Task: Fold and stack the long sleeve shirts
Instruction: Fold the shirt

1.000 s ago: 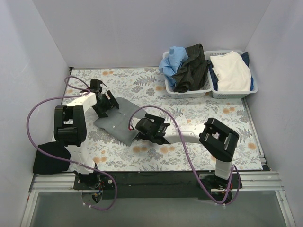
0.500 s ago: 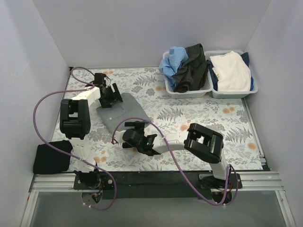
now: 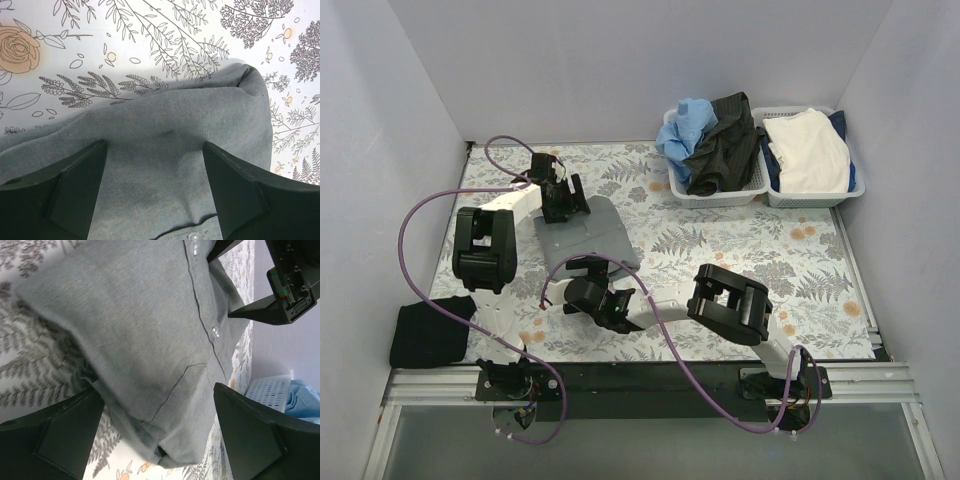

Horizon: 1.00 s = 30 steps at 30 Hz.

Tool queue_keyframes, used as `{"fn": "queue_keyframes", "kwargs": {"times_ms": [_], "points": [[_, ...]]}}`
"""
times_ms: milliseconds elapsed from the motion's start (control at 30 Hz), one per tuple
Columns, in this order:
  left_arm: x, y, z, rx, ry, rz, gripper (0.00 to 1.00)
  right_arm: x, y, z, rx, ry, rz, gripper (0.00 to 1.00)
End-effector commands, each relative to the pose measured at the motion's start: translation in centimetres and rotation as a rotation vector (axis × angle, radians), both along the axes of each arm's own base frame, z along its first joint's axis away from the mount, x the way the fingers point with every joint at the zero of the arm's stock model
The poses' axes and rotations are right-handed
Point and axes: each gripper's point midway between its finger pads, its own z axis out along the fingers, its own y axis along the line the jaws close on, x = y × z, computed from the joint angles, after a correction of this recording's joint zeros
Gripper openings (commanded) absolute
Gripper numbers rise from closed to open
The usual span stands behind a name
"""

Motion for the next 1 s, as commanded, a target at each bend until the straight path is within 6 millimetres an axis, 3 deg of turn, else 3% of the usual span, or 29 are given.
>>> {"fn": "queue_keyframes", "kwargs": {"times_ms": [0,200,333,433,567,733,867,967], "points": [[-2.5,-0.6,-0.2,-0.010,0.045,-0.034,0.77,2.1,0.1,-0.7,-0.007,-0.013,-0.032,0.99],[-3.3,-0.4,-0.1,-0.006,0.043,-0.031,0.77,3.8,-0.4,-1.5,-0.022,-0.008,-0.052,0.99],[-3.2,-0.4,0.4,-0.008,0.033,-0.025,0.78,3.0,-0.3,-2.8,-0.047,0.085,-0.018,0.92],[-2.5,-0.4,1.7,-0.005,0.002,-0.022,0.78,1.7,-0.2,-4.0,-0.054,0.182,0.016,0.67],[-1.7,-0.2,4.0,0.001,-0.038,-0.008,0.80,0.0,-0.2,-4.9,-0.057,0.289,0.047,0.02],[-0.5,1.1,8.0,0.044,-0.126,0.056,0.82,-1.4,-0.1,-4.6,-0.048,0.392,0.057,0.01],[-0.4,3.4,10.5,0.090,-0.176,0.169,0.84,-2.4,0.5,-2.3,0.001,0.450,0.077,0.01],[-0.3,6.8,11.9,0.155,-0.206,0.295,0.85,-3.5,1.0,-0.5,0.045,0.515,0.100,0.01]]}}
